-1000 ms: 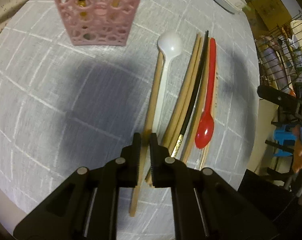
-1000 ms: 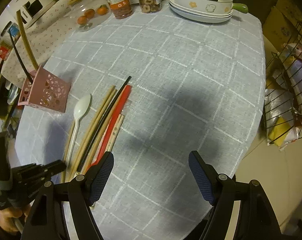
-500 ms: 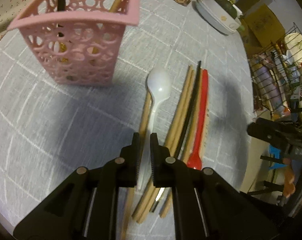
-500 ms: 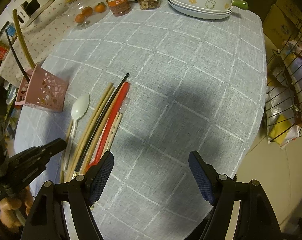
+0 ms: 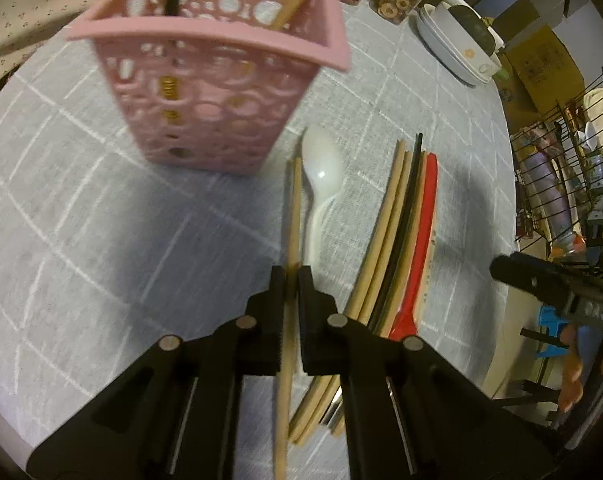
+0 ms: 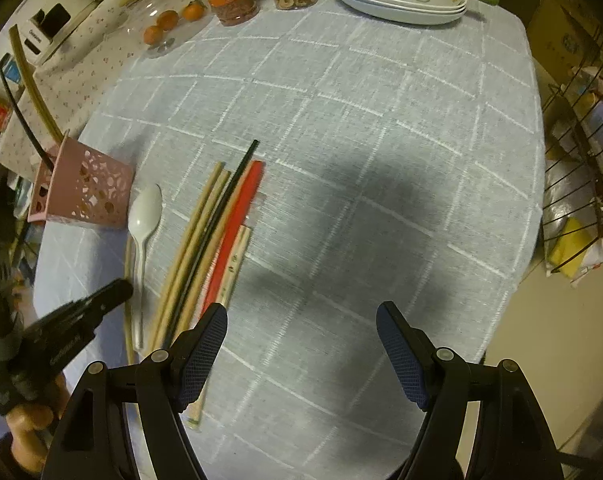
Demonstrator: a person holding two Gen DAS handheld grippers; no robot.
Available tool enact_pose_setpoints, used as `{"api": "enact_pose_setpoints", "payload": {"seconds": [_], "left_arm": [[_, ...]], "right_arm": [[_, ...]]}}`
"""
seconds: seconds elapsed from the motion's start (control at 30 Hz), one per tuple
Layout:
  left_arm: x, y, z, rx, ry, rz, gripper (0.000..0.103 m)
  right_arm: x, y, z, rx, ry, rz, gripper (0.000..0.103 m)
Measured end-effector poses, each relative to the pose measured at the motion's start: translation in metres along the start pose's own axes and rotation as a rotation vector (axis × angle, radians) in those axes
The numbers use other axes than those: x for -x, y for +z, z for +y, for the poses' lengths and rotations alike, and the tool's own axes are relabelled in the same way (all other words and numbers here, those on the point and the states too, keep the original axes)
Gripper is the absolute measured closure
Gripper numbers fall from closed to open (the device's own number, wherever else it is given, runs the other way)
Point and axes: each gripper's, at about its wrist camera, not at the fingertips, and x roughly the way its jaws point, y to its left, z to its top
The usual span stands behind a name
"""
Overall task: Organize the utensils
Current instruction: 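Grasp a thin labelled stick with the right gripper while the left lifts its chopstick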
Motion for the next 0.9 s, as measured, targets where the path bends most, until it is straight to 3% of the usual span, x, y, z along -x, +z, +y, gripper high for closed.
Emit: {"api": "enact_pose_setpoints", "payload": {"seconds": [0.13,0.23,0.37,0.43,0.47,0.6,0.73,0.9], "left_arm": [[0.007,-0.004,0.012,0.004,0.014,0.009,0.096],[0.007,-0.008,0.018,-0.001,0.073,0.027,0.096],[0.008,-0.011,0.024,-0.004,0.080,0.042,0.096],[0.007,-0.010,0.024,-0.008,0.071,0.035,0.096],[0.006,-0.009,0.024,-0.006,0.069,0.035,0.096],[0.001,-0.005,0.026,0.011,0.080,0.040,0.094],[-0.002,-0.003,0.020,0.011,0.089,0.040,0.094],[-0.006,-0.002,0.015,0.030,0.097,0.049,0.096]], "right_arm": [[-0.005,0.005,0.010,-0.014,0.011,0.004,0.025],[-0.008,0.010,0.018,-0.011,0.029,0.004,0.025],[-0.016,0.018,0.022,-0.015,0.006,-0.001,0.026],[-0.021,0.020,0.022,-0.032,0.016,0.001,0.034],[-0.025,0.022,0.022,-0.042,0.028,0.007,0.046],[-0.039,0.025,0.024,-0.072,0.066,0.038,0.072],[-0.053,0.027,0.035,-0.064,0.069,0.065,0.080],[-0.054,0.024,0.052,0.020,-0.043,0.072,0.085]]}}
